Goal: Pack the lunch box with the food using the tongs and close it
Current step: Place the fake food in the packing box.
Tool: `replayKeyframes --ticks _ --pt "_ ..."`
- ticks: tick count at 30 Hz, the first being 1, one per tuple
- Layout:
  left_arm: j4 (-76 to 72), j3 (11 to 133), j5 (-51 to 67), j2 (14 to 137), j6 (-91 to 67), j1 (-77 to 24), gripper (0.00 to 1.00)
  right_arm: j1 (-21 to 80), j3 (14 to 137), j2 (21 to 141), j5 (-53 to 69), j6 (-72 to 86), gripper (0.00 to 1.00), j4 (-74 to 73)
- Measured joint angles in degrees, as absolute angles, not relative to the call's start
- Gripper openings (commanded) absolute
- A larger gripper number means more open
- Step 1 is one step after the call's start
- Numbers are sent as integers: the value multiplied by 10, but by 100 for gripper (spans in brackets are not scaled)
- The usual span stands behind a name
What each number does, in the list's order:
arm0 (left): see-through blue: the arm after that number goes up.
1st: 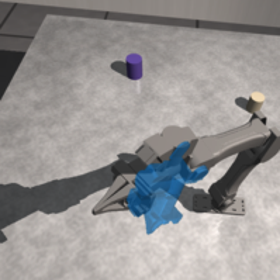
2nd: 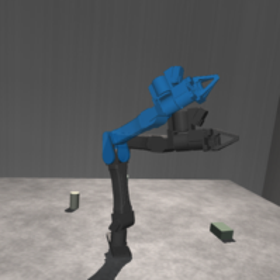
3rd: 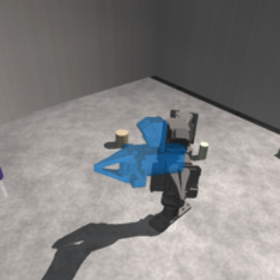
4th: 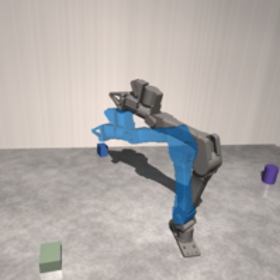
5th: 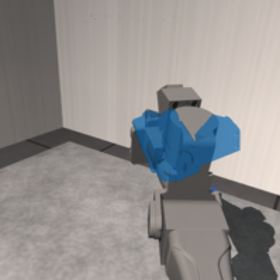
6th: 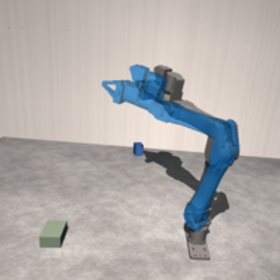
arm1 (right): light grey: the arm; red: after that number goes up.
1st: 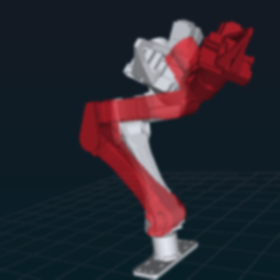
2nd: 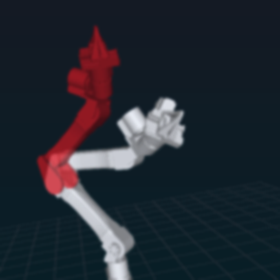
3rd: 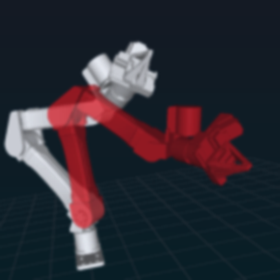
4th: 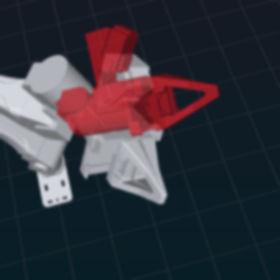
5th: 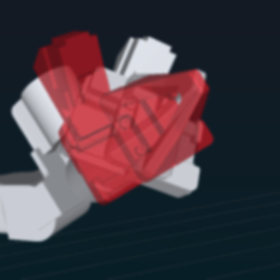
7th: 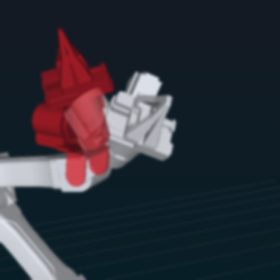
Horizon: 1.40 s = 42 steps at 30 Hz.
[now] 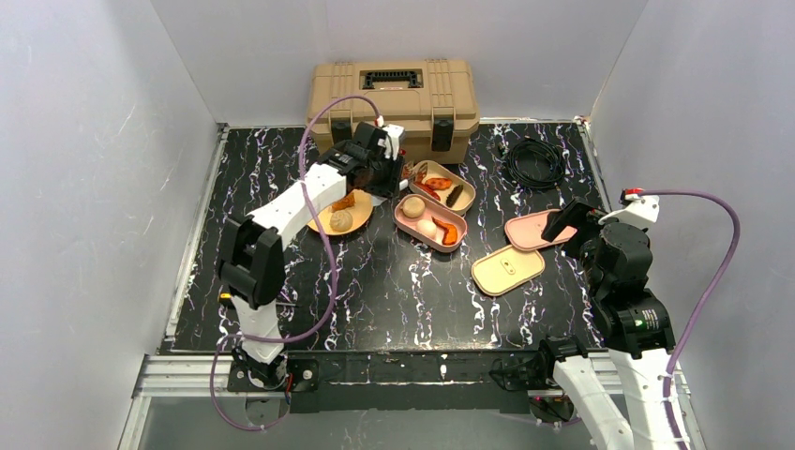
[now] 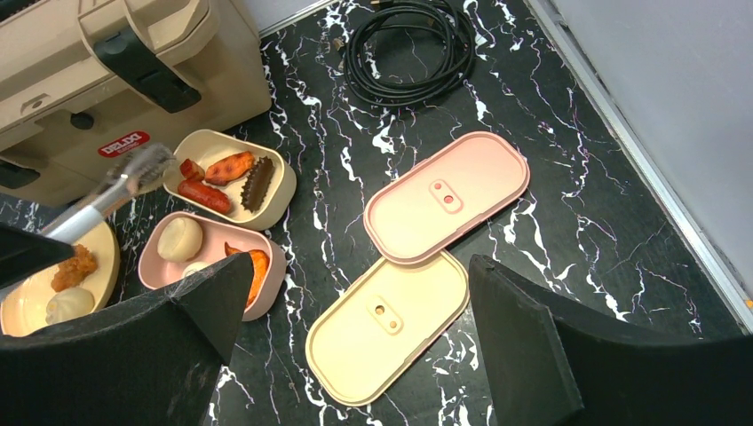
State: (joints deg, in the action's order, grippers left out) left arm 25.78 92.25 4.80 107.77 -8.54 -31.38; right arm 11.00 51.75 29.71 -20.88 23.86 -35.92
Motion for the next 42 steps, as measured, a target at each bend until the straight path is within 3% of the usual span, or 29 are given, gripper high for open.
replayKeyframes --ticks 10,17,26,42 --pt "261 833 10 846 -81 -307 37 110 519 297 -212 238 100 -362" --pt "290 681 11 732 -94 -203 41 110 528 297 -212 236 100 -365" --pt "316 621 10 732 -60 -176 43 110 527 273 -187 225 100 -377" --pt "317 670 -39 832 38 -173 46 110 526 265 -176 193 100 -378"
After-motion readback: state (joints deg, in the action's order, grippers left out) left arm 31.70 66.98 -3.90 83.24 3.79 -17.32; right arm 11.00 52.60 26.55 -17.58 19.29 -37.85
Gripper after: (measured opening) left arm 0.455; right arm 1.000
